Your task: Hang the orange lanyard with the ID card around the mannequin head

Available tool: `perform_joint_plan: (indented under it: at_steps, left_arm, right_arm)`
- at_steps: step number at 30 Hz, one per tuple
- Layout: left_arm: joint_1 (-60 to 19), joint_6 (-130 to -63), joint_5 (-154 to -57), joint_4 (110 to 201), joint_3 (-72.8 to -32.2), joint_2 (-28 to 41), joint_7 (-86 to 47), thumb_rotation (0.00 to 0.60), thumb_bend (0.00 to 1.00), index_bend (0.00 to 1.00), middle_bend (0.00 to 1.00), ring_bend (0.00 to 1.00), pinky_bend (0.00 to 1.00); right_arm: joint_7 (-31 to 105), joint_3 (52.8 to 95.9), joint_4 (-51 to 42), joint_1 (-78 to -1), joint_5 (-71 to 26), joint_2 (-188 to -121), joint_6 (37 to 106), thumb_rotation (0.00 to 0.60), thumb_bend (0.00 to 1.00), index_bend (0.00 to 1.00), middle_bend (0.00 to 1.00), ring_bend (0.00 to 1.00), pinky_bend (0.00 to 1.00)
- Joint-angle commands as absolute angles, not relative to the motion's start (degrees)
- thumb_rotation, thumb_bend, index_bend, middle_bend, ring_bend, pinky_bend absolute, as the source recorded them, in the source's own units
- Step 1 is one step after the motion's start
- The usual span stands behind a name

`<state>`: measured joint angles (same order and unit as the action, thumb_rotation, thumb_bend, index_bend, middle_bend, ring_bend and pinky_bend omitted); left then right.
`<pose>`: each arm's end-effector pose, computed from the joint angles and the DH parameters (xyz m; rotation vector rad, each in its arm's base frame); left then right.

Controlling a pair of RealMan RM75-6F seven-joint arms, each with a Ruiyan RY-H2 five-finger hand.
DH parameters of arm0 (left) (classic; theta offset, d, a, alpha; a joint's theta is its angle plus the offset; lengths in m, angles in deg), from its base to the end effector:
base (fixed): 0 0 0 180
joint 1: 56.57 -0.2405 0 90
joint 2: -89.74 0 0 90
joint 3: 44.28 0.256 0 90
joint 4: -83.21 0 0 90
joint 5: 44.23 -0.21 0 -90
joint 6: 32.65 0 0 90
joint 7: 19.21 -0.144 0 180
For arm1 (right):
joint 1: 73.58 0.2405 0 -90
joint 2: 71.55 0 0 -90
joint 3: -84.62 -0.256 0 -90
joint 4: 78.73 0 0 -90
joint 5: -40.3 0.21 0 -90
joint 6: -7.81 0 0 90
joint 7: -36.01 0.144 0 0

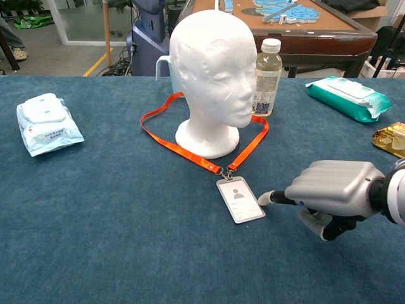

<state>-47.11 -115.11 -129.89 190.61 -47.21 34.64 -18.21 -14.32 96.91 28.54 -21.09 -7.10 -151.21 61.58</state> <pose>-0.2557 0.1982 0.1781 -1.4329 -0.9838 -1.0339 -0.1657 -0.2464 -0.0270 2.3673 -0.6592 0.2950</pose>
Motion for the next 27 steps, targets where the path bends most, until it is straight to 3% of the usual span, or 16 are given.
perform_joint_plan:
  at_steps: [1, 10, 18, 22, 27]
  left_arm:
    - [-47.21, -115.20, -130.05, 190.56, -47.18, 34.63, -18.12, 0.600, 0.20, 0.13, 0.06, 0.08, 0.25]
    - [-47.34, -115.34, -129.41, 189.95, -47.66, 34.50, -17.38, 0.600, 0.20, 0.13, 0.06, 0.08, 0.25]
    - [-47.14, -114.96, -129.03, 188.98, -47.93, 33.72, -17.46, 0.600, 0.20, 0.13, 0.06, 0.08, 0.25]
    - [-47.03, -114.75, -128.06, 188.03, -48.29, 32.76, -18.09, 0.600, 0.20, 0.13, 0.06, 0.08, 0.25]
    - [-46.96, -115.30, -127.09, 186.15, -49.01, 30.92, -19.20, 0.600, 0.19, 0.13, 0.06, 0.08, 0.24]
  right_arm:
    - [-14.04, 97.04, 29.06, -21.21, -8.31, -151.73, 61.12, 0.600, 0.81, 0.10, 1.00, 1.00, 1.00]
    - [-12.60, 97.59, 31.83, -22.78, -13.39, -149.67, 63.18, 0.600, 0.81, 0.10, 1.00, 1.00, 1.00]
    - [-10.39, 99.55, 36.82, -28.49, -22.33, -140.77, 72.92, 0.600, 0.76, 0.10, 1.00, 1.00, 1.00]
    - [-7.94, 100.28, 37.77, -32.33, -25.47, -136.53, 77.73, 0.600, 0.57, 0.10, 0.95, 0.98, 1.00]
    - [-3.94, 100.58, 37.00, -37.63, -29.36, -132.51, 83.36, 0.600, 0.35, 0.13, 0.84, 0.87, 1.00]
